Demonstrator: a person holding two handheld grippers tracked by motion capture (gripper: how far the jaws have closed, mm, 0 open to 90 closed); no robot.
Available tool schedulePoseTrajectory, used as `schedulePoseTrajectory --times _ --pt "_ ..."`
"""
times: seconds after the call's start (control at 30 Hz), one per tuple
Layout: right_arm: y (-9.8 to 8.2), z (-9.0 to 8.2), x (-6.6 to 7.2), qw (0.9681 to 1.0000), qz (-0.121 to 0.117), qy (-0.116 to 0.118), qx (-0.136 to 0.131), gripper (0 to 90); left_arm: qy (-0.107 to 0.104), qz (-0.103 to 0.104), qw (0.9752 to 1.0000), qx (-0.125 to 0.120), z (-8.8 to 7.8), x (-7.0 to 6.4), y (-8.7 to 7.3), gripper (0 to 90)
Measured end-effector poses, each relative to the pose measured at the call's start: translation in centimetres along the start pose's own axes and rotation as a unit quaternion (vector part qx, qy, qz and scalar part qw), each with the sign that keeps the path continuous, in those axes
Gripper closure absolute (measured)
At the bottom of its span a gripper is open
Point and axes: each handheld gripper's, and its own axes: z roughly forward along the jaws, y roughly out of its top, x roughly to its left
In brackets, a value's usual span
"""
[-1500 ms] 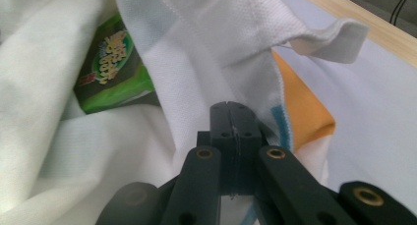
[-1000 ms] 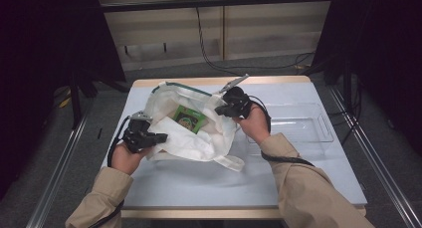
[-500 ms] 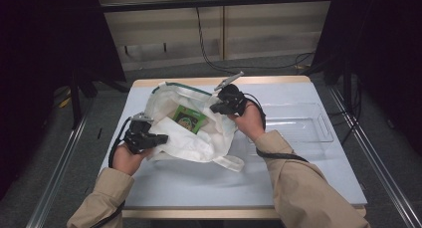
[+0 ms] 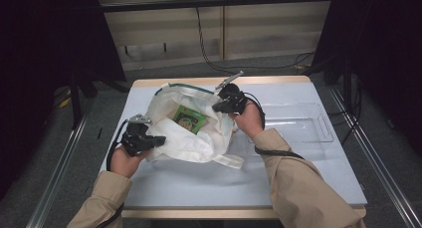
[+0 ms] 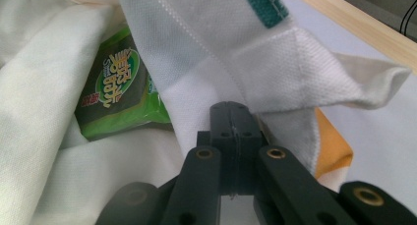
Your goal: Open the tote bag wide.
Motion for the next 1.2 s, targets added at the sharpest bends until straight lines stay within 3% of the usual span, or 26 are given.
schedulePoseTrajectory --times 0.27,0.57,1.0,1.2 --pt "-0.1 0.2 -0.3 0.9999 0.005 -0.010 0.011 90.0 0.005 0.004 1.0000 0.000 -0.2 -0.2 0.0 90.0" --pt "-0.3 0.3 -0.6 0.9997 0.013 -0.015 0.017 90.0 0.009 0.016 0.9996 0.020 -0.1 -0.6 0.2 90.0" --pt "-0.8 0.6 -1.0 0.9992 0.020 -0.026 0.024 90.0 0.010 0.016 0.9996 0.022 0.0 -0.6 -0.1 90.0" --pt "-1.0 0.8 -1.2 0.9988 0.027 -0.028 0.030 90.0 0.011 0.012 0.9998 0.012 -0.1 -0.5 -0.2 90.0"
